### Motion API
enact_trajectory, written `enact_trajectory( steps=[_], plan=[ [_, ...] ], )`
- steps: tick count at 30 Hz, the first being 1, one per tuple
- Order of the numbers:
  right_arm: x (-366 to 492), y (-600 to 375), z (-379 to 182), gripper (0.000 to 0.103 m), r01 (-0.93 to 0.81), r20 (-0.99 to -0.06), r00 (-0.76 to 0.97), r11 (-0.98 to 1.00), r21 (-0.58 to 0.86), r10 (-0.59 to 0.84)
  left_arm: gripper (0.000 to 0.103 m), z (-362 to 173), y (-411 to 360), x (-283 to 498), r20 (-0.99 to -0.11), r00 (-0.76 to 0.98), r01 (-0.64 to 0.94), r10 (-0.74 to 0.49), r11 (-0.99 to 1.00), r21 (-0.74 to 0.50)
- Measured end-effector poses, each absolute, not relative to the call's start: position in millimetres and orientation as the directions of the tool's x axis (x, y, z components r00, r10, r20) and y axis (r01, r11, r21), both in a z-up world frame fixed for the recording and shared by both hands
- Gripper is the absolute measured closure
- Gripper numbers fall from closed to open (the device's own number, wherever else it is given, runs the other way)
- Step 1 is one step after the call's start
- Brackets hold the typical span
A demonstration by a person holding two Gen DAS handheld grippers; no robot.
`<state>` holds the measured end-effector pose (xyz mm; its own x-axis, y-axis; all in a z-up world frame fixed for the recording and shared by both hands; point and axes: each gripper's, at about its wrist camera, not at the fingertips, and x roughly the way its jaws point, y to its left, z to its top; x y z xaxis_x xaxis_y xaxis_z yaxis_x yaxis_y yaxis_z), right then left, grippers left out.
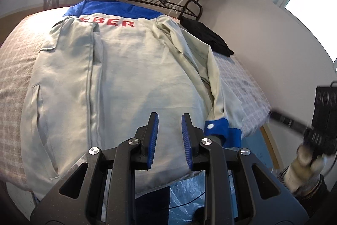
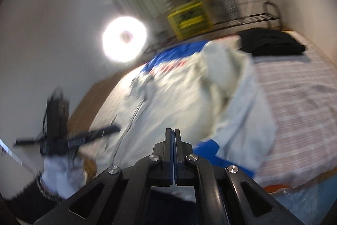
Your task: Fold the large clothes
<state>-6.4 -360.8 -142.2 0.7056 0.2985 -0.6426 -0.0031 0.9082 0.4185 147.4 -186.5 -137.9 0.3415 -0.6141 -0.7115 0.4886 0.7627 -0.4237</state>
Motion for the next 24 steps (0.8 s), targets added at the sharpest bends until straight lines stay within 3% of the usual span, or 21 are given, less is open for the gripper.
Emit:
enact_trajectory(
  steps=[3, 7, 9, 10, 11, 15, 18, 20, 24],
  plan=[
    [0.2, -330.6, -154.9, 0.103, -0.047, -0.690, 0.658, 0.930, 0.364, 0.303, 0.081, -140.5, -182.7, 146.2, -0.718, 0.335, 0.481, -0.610, 0.766, -0.426],
    [-0.3, -329.9, -146.3, 0.100, -0.036, -0.701, 0.630, 0.914, 0.404, 0.335, 0.081, -139.6, -192.4, 138.6, -0.705, 0.305, 0.508, -0.640, 0.736, -0.448],
    [-3.7, -339.4, -126.8, 0.075, -0.026, -0.689, 0.654, 0.919, 0.394, 0.314, 0.081, -141.3, -207.7, 134.1, -0.702, 0.285, 0.532, -0.653, 0.717, -0.450],
    [-7.2, -343.5, -115.1, 0.055, -0.013, -0.684, 0.676, 0.932, 0.362, 0.275, 0.081, -142.2, -215.9, 131.6, -0.702, 0.273, 0.543, -0.657, 0.708, -0.452],
    [-9.5, -348.8, -106.5, 0.052, 0.004, -0.677, 0.696, 0.942, 0.335, 0.238, 0.081, -143.9, -224.4, 129.7, -0.704, 0.262, 0.552, -0.660, 0.701, -0.452],
    [-8.5, -385.0, -89.7, 0.052, 0.071, -0.651, 0.739, 0.941, 0.332, 0.174, 0.062, -149.4, -273.6, 107.2, -0.704, 0.226, 0.622, -0.673, 0.656, -0.428],
    [-1.2, -411.8, -90.3, 0.052, 0.127, -0.642, 0.758, 0.942, 0.310, 0.109, 0.061, -156.7, -310.4, 91.8, -0.722, 0.213, 0.677, -0.659, 0.632, -0.377],
    [4.1, -428.5, -93.0, 0.052, 0.147, -0.640, 0.760, 0.931, 0.334, 0.110, 0.056, -165.3, -336.2, 84.7, -0.750, 0.223, 0.705, -0.623, 0.634, -0.317],
    [14.0, -463.4, -107.5, 0.052, 0.189, -0.650, 0.750, 0.904, 0.385, 0.120, 0.055, -189.6, -376.9, 86.0, -0.807, 0.278, 0.729, -0.520, 0.662, -0.176]
  ],
)
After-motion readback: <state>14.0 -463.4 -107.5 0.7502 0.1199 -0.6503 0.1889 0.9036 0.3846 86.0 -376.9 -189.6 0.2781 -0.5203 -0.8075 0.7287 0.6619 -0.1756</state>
